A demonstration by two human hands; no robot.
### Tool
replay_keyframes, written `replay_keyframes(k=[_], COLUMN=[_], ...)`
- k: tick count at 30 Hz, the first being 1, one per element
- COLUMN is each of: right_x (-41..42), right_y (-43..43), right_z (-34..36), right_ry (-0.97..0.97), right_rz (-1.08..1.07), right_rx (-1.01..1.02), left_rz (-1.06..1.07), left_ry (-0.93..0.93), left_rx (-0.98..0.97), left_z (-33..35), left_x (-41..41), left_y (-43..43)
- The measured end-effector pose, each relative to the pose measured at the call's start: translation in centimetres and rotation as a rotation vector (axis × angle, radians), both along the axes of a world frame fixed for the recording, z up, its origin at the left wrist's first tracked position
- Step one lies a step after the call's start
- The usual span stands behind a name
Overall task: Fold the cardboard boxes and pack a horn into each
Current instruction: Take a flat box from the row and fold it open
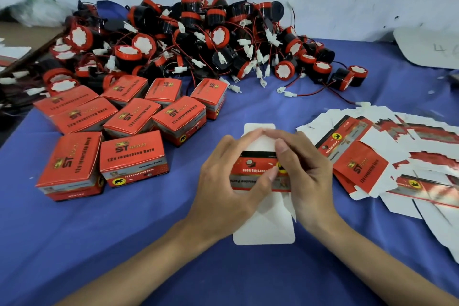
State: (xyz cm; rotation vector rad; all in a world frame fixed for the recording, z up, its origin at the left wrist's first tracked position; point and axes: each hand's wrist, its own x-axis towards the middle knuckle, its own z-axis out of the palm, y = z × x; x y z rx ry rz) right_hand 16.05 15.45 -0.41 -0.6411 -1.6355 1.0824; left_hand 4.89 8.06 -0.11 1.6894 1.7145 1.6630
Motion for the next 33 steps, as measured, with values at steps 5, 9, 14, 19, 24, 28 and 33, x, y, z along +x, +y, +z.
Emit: replay_keyframes(k=[5,9,14,19,24,28,33], right_x=[-0.2,0.0,0.1,0.0,0.2,-0.1,0.3], right_y=[0.0,0.0,0.0,-0.3,-0.1,0.1,-0.5], right_z=[-0.1,-0.2,-0.3,0.0,-0.4,-0.1,0.0], right_ry=[0.012,-0.01,-0.009,0.014,-0.02,-0.042,-0.136], right_rz=[-0.03,-0.003,-0.024,-0.042,-0.082,-0.19,-0.192], right_rx=[-0.033,-0.038,0.015,0.057,0.121,0.247,0.387], left_rz=[0.04,0.068,0.078,0.04,0.006,0.095,0.35], left_ry=[-0.028,-0.033,-0.015,-0.032,-0.124,-0.135,-0.06], left_rx=[0.002,0.002,0.018,0.051,0.052,0.076,0.236], left_z=[-0.2,-0.3,-0.4,-0.4,-0.6,-0.6,-0.3], left_x=[0.3,0.4,0.3,0.3,0.3,0.4,-1.2], left_y=[-0.1,0.0,0.0,0.0,-0.1,0.2,0.8])
